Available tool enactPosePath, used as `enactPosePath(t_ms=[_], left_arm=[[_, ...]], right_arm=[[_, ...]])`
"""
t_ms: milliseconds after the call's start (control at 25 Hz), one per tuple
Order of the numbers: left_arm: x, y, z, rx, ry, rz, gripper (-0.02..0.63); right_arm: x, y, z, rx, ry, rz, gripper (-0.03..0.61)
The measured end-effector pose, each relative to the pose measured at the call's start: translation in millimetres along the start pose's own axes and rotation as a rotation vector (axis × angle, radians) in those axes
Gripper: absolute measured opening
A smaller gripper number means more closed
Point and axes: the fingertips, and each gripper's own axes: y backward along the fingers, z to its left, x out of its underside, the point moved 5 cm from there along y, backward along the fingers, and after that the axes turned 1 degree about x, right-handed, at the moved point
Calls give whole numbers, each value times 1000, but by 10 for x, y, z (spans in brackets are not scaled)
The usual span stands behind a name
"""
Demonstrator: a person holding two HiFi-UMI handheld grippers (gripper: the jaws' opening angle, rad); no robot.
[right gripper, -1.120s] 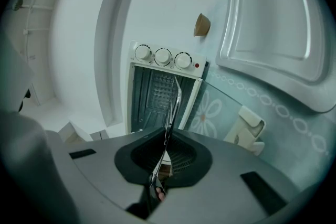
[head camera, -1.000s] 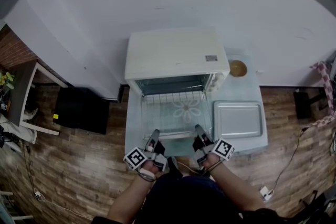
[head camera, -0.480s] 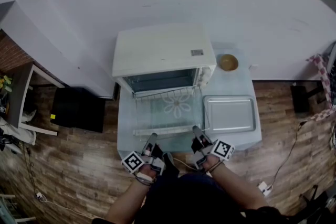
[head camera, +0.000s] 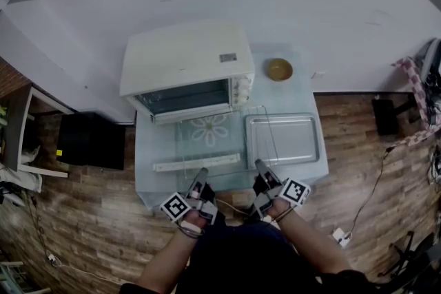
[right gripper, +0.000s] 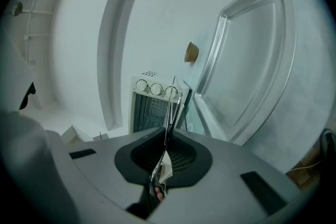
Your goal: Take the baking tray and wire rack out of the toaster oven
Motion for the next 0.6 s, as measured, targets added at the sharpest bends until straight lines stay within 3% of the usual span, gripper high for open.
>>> enactPosePath(t_ms=[80, 160, 240, 280, 360, 400, 520, 600], left_arm=[[176, -20, 68, -103, 14, 27, 9], [354, -81, 87, -166, 30, 49, 9], [494, -288, -52, -53, 22, 57, 9], [575, -349, -73, -47, 25, 65, 9], [769, -377, -16, -147, 50, 92, 9], [857, -440, -45, -136, 55, 99, 10], [1078, -756, -287, 61, 31, 105, 10], [1265, -773, -228, -30, 51, 130, 9]], right_arm=[[-119, 151, -85, 14, 3, -16, 14], [-175, 375, -232, 113, -73, -31, 14], [-223, 608, -400, 238, -158, -45, 14], [-291, 676, -433, 237, -146, -53, 14], [-449, 808, -480, 211, -103, -68, 15], [-535, 865, -494, 187, -78, -77, 15], [-798, 1006, -511, 97, 9, -100, 14], [-905, 1154, -582, 104, 12, -114, 15]])
